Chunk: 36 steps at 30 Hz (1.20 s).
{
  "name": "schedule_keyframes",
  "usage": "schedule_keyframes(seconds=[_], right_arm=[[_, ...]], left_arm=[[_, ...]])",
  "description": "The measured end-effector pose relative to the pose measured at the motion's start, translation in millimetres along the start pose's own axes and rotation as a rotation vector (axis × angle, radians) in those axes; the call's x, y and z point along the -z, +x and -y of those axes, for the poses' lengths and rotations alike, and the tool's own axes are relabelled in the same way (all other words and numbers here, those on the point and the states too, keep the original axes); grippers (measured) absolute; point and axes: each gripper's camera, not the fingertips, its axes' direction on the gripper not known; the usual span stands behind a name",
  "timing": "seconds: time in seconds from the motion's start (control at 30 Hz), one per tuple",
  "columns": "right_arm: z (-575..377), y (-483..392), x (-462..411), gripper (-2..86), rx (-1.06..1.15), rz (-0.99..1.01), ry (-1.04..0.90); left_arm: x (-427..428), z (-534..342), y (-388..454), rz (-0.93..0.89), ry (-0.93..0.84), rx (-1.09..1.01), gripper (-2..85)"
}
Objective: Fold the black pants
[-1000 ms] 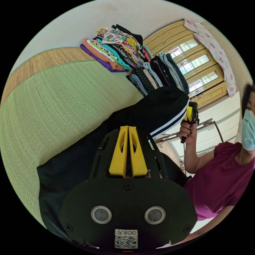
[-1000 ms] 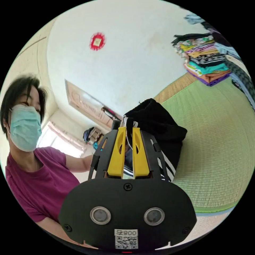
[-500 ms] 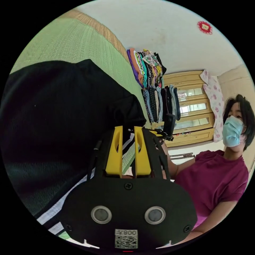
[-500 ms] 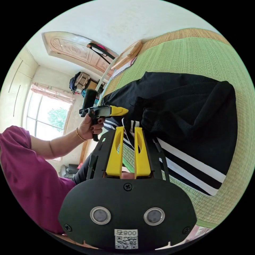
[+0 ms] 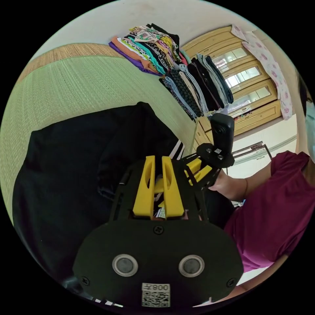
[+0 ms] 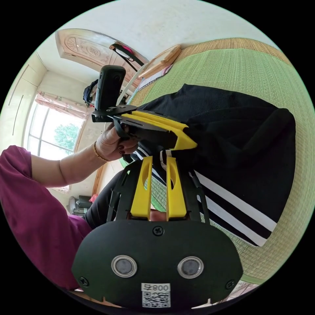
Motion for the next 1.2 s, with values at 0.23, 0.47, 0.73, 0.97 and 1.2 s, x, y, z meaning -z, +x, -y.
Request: schedule_keyframes(seconds=[0.23, 0.47, 0.73, 0.97, 1.2], right_arm=[[0.2, 0.4, -9.0, 7.2, 0.022, 0.039, -0.01], [-2.3, -0.8, -4.9, 7.2, 0.033, 0.032, -0.022], [-9.5, 8.5, 24.2, 7.2, 0.038, 0.013, 0.034], [-20.3, 41.6, 47.5, 7.2, -0.035, -0.041, 0.077], [-13.2, 70.6, 95.0, 6.7, -0.067, -0.173, 0.176]], left_arm=[[60.7, -68.0, -45.2, -0.011, 0.206, 0.293, 4.3], [76.4, -96.2, -62.4, -0.057, 0.242, 0.362, 6.9], [92.6, -128.8, -62.1, -0.042, 0.249, 0.424, 10.5], [84.8, -124.9, -62.7, -0.074, 0.212, 0.438, 6.6], [88.0, -118.2, -57.1, -0.02, 0.201, 0.392, 5.9]])
